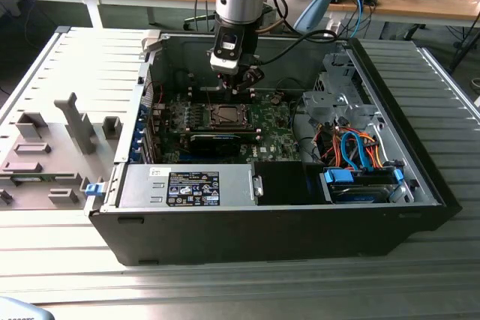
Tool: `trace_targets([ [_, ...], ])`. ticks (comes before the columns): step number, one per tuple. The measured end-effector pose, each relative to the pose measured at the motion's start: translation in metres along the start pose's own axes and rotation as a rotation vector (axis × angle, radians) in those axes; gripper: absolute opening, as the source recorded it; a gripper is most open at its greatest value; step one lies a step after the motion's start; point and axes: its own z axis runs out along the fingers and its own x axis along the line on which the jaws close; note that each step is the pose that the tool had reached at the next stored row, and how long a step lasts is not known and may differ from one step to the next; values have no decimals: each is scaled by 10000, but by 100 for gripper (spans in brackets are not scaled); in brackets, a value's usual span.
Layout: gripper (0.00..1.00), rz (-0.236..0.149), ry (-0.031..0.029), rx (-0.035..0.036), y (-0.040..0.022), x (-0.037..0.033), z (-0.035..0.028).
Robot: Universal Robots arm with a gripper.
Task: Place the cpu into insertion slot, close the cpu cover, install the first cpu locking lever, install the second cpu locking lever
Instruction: 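Install the first cpu locking lever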
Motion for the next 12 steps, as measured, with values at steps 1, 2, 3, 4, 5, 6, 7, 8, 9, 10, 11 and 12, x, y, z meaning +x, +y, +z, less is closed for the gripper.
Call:
trace_targets([
  [1, 11, -40, -1, -1, 0, 0, 0],
  [2, 11, -55, -2, 0, 0, 0, 0],
  [3, 11, -68, -2, -1, 0, 0, 0],
  [4, 11, -87, -3, 0, 0, 0, 0],
  [5, 11, -116, -3, -1, 0, 0, 0],
  [6, 11, -129, -3, -1, 0, 0, 0],
  [7, 11, -149, -4, -1, 0, 0, 0],
  [8, 11, -167, -4, -2, 0, 0, 0],
  [9, 11, -182, -5, -2, 0, 0, 0],
  [10, 11, -202, -5, -2, 0, 0, 0],
  [11, 11, -228, -5, -2, 0, 0, 0],
  [12, 11, -246, -6, -2, 0, 0, 0],
])
